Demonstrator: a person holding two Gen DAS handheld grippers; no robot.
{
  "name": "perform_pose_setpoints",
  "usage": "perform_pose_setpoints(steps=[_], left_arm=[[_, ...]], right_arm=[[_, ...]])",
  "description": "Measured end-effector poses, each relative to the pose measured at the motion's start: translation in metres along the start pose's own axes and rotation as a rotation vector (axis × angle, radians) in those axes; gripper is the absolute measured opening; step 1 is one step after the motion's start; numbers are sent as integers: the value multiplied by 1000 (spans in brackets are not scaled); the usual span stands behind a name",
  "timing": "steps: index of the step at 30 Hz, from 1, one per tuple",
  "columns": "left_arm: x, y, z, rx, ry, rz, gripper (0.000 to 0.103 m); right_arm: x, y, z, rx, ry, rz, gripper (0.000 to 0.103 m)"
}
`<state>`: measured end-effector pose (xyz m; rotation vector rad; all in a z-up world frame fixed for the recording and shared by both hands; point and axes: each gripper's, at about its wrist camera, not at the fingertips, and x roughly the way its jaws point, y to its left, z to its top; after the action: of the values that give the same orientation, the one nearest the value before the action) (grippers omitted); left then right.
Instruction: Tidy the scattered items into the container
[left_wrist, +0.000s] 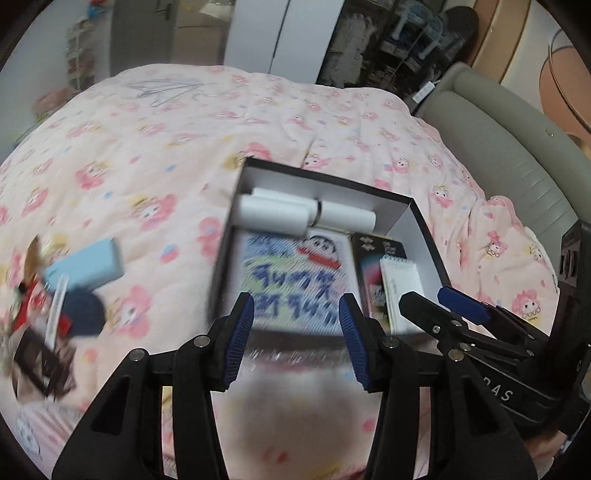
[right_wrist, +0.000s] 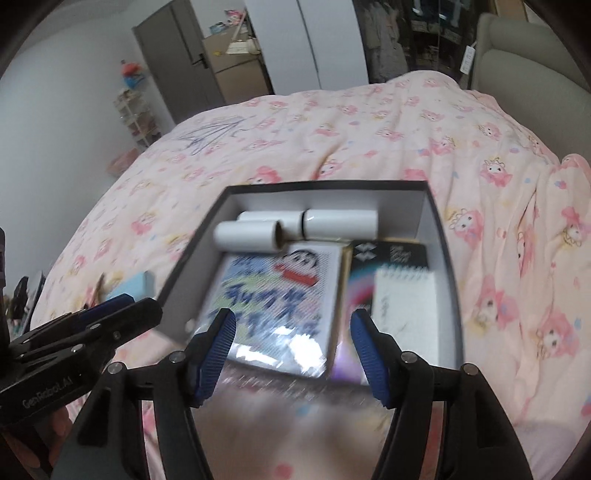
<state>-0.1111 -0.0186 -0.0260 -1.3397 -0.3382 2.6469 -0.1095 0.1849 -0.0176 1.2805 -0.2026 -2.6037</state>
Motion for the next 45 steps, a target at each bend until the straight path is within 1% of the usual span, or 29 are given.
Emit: perform_pose_setpoints(steps=[4,8,11,13,14,16,19,22,25,27,30,32,35,38,40,41,42,45], left_arm=[[-14,23,-17,-33,-4,-4,49],[-21,51,-34,-102,0,11,50],[-27,76,-46,-143,2,52,49],[-33,95,-52,-171,5,80,49],[-35,103,-54,-183,1,93,49],[-41,124,-57,-218,-7,121,49],[-42,161,-54,-291,-19,128,49],[-32,199,-40,-380,-42,144,49],[-11,236,-22,-452,-40,214,48],[6,260,-13,-491,-20,244,48],[37,302,-3,-567,30,176,48],[50,322,0,-596,44,178,47],[53,343,1,-608,37,211,44],[58,357,1,-619,68,243,44],[58,363,-3,-634,73,280,42],[58,363,-3,-627,73,302,42],[59,361,-3,-617,78,322,42],[69,355,-1,-566,109,386,43]], right_arm=[[-8,27,-12,-28,2,2,62],[-5,59,-16,-81,-4,23,62],[9,86,-22,-111,31,78,62],[23,102,-25,-109,82,146,62],[29,110,-25,-111,102,164,62],[38,129,-25,-135,113,184,62],[53,161,-20,-172,117,205,62],[76,186,-4,-175,128,216,62],[109,207,13,-158,159,248,62],[134,220,20,-150,189,227,62],[175,235,24,-170,247,189,62],[202,240,26,-171,289,179,62],[237,244,28,-167,345,174,62],[259,249,30,-172,378,188,62],[272,254,27,-186,410,202,62],[276,255,26,-184,422,218,64],[279,257,24,-181,433,236,69],[290,267,17,-207,477,303,76]])
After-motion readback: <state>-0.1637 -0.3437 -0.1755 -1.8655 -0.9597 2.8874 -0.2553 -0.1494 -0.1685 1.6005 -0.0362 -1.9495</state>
